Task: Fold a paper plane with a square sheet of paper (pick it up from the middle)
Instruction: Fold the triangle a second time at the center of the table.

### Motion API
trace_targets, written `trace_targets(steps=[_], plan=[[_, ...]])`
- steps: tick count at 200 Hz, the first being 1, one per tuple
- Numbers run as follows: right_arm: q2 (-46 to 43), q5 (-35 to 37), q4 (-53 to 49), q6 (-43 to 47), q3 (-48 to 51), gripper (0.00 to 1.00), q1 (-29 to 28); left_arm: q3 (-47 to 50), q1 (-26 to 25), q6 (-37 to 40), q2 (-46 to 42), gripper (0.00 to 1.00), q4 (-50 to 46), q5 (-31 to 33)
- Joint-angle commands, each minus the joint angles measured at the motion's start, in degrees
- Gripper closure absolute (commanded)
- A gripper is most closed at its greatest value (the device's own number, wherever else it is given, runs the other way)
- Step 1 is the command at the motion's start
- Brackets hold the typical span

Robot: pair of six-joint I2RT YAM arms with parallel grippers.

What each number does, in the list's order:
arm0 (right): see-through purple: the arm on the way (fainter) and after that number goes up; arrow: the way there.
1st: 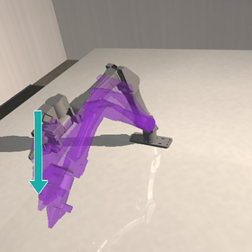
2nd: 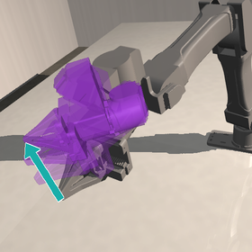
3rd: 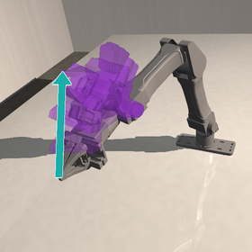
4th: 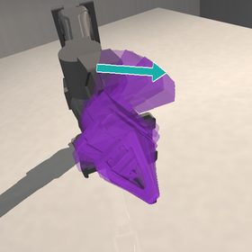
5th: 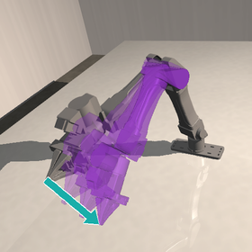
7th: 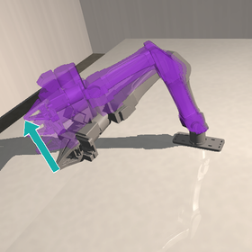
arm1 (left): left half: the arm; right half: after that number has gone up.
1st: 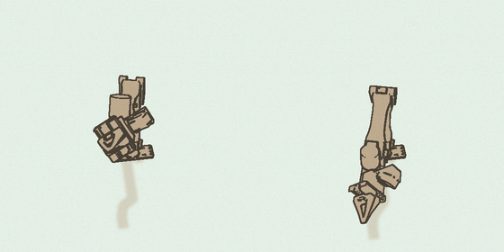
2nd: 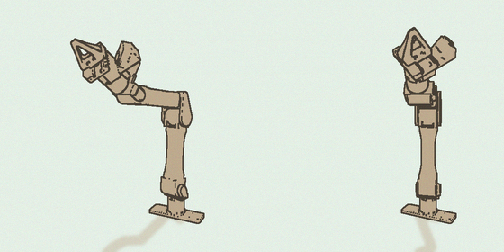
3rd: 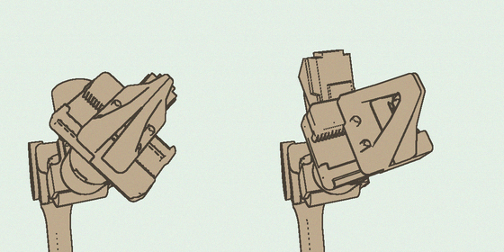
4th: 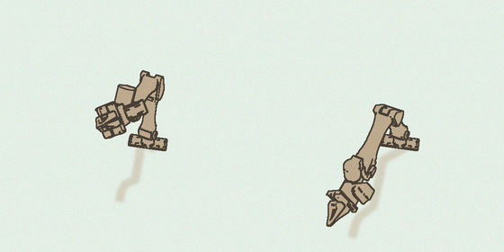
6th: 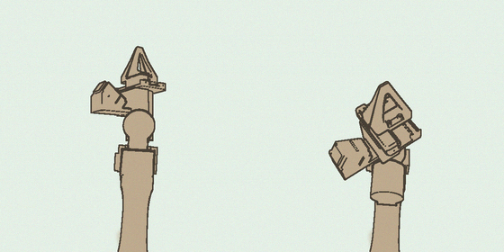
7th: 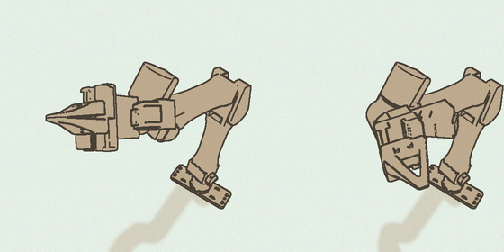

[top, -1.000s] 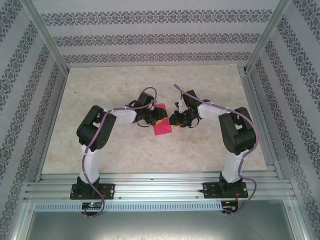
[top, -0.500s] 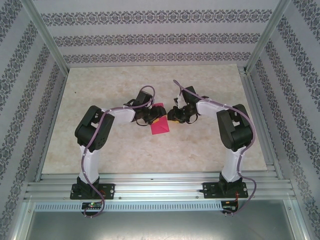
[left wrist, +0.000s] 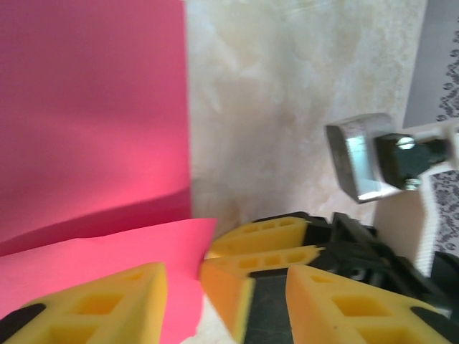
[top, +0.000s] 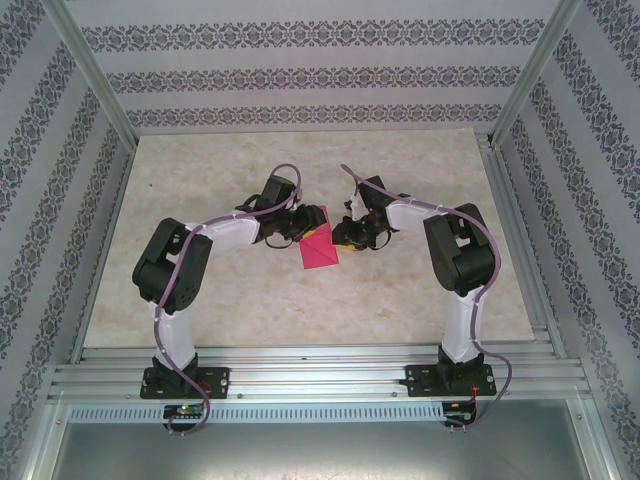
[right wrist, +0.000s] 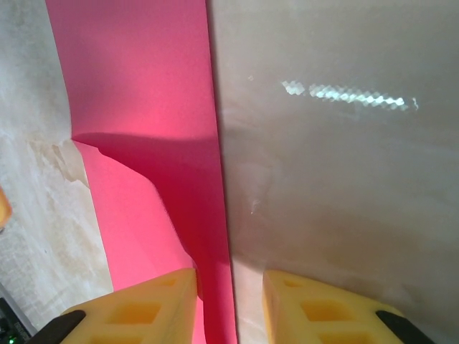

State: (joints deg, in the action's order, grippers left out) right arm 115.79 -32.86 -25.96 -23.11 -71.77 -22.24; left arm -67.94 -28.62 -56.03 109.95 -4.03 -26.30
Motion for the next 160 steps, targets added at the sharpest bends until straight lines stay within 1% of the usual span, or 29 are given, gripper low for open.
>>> trace_targets(steps=[1, 11, 22, 33, 55, 86, 103, 140, 160], plan=[[2.54, 0.37, 3.65, -1.04, -0.34, 0.70, -3.30, 0.57, 0.53, -0.55, 0.87, 0.55, 0.08, -0.01], [2.34, -0.54, 4.24, -1.05, -0.29, 0.72, -3.68, 0.36, 0.57, -0.74, 1.69, 0.57, 0.61, -0.31], [2.12, -0.87, 4.53, -1.42, -0.35, 0.72, -3.94, 0.09, 0.56, -0.95, 2.52, 0.58, 1.81, -0.91], [1.78, -0.62, 4.83, -1.68, -0.28, 0.76, -3.91, -0.33, 0.53, -1.12, 3.28, 0.59, 2.43, -1.51], [1.81, -0.97, 5.32, -2.29, -0.14, 0.75, -3.81, -1.62, 0.65, -0.35, 4.95, 0.60, 0.80, -1.16], [0.83, -1.24, 5.13, -2.37, 0.05, 0.75, -4.13, -0.48, 0.60, -0.83, 5.60, 0.62, 0.38, 0.50], [-0.35, 0.14, 5.07, -2.53, 0.27, 0.74, -4.39, -0.73, 0.67, -0.63, 5.98, 0.64, -0.67, 0.86], [0.72, 1.05, 4.16, -2.60, -0.11, 0.74, -4.33, -1.07, 0.66, 0.19, 6.15, 0.64, -1.92, 1.03], [0.78, -0.17, 4.61, -2.62, -0.05, 0.73, -4.82, -1.06, 0.67, 0.13, 6.15, 0.64, -2.08, 0.95]])
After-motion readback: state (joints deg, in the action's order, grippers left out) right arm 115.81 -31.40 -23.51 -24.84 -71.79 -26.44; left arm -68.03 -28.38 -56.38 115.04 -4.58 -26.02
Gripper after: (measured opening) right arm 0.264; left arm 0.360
